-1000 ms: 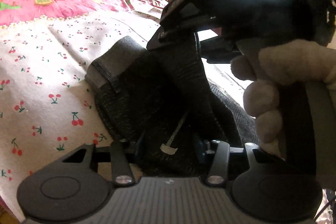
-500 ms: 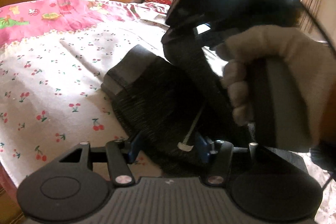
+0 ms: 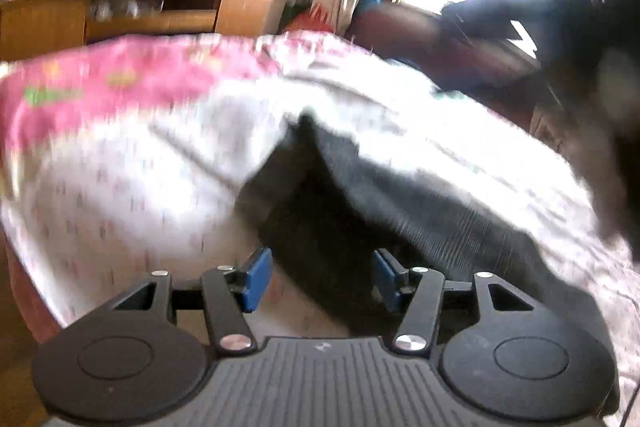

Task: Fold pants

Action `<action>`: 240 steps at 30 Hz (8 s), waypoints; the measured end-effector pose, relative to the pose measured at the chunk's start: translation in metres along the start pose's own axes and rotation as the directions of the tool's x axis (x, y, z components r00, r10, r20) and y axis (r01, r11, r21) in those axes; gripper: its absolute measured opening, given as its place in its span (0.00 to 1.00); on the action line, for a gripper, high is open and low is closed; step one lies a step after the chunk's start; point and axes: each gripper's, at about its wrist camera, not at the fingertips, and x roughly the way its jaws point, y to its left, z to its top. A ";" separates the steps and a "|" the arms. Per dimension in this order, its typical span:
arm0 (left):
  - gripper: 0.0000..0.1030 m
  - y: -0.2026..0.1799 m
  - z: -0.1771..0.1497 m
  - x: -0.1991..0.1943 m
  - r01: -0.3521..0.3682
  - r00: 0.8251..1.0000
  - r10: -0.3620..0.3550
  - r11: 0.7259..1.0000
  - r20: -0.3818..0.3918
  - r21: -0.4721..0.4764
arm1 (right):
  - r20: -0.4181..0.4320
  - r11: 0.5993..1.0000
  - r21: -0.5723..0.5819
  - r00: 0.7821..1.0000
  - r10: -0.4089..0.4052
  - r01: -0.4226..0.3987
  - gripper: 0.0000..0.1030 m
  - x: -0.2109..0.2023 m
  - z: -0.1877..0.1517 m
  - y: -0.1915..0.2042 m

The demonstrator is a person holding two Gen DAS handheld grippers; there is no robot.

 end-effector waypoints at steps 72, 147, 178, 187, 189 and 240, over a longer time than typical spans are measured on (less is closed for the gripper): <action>0.49 -0.009 0.043 0.031 -0.277 0.960 0.267 0.944 0.079 0.178 | -0.103 0.919 0.296 0.965 -0.240 0.260 0.43 -0.165 -0.151 -0.184; 0.31 -0.373 -0.106 0.023 0.553 0.830 -0.309 0.562 -0.463 0.615 | 0.060 0.506 0.862 0.998 -0.032 -0.035 0.08 -0.303 -0.291 -0.325; 0.46 -0.240 -0.075 0.060 0.257 0.966 -0.173 0.693 -0.191 0.674 | -0.002 0.667 0.743 0.997 -0.081 0.056 0.09 -0.257 -0.144 -0.208; 0.51 -0.134 -0.027 0.049 0.246 0.967 -0.211 0.923 -0.146 0.296 | -0.143 0.746 0.641 0.983 -0.112 0.178 0.19 -0.139 -0.089 -0.141; 0.51 -0.123 -0.023 0.050 0.267 0.961 -0.239 0.928 -0.135 0.258 | -0.177 0.747 0.631 0.976 -0.124 0.209 0.27 -0.118 -0.088 -0.135; 0.80 -0.122 -0.002 0.085 0.088 0.988 -0.021 0.895 -0.156 0.438 | -0.230 0.948 0.218 0.956 -0.181 0.232 0.51 -0.008 -0.066 -0.139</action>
